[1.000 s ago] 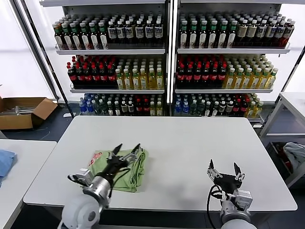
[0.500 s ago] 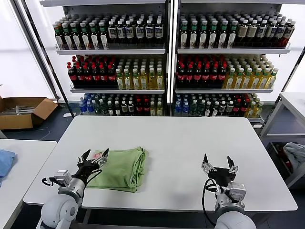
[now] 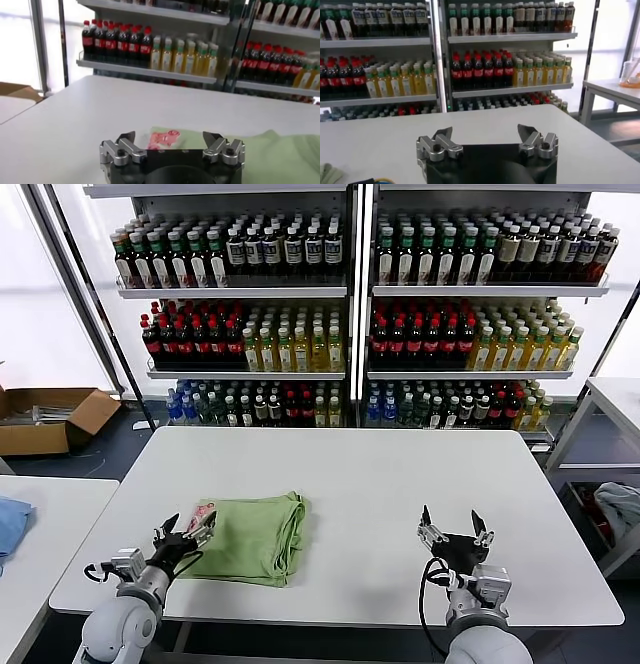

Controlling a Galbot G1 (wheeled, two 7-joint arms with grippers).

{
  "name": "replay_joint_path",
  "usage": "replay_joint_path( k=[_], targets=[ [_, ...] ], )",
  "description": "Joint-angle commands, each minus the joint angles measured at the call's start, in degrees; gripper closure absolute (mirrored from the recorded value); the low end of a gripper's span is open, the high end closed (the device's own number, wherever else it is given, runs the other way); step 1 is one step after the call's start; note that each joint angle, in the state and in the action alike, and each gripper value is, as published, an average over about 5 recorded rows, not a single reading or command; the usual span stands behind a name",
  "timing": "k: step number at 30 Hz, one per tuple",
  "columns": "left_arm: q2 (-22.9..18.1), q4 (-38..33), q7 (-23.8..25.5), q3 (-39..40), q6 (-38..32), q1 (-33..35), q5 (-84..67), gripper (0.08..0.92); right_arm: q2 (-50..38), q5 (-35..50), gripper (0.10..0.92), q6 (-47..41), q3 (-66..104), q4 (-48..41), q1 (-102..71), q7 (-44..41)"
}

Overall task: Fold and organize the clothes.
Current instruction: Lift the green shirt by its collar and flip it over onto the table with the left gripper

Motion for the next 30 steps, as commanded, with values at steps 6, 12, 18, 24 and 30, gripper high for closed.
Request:
replay_joint_path(
  k=[6, 12, 18, 24, 30],
  targets=[
    [0.21, 3.16, 0.91, -0.34, 0.30, 0.15, -0.44, 0.177, 0.25, -0.64, 0.203, -0.10, -1.09, 0.28, 0.21, 0.03],
    [0.11, 3.74, 1.18, -0.21, 1.01, 0.16, -1.52, 0.182, 0.17, -0.81, 0.203, -0.09, -1.08, 0.55, -0.10, -0.04],
    [-0.22, 2.70, 1.70, 0.37, 1.77, 0.67, -1.68, 0.315, 0.18, -0.87, 0.203, -0.12, -1.16, 0.66, 0.04, -0.04],
    [-0.43, 2.09, 1.80, 0.67, 2.59, 0.86, -1.64, 0.488, 0.27, -1.03, 0.203, -0.13, -1.35, 0.69, 0.12, -0.04],
    [-0.43, 2.34, 1.82, 0.53, 2.55, 0.89, -1.58, 0.661, 0.17, -1.01, 0.203, -0.07, -1.11, 0.74, 0.03, -0.06]
  ],
)
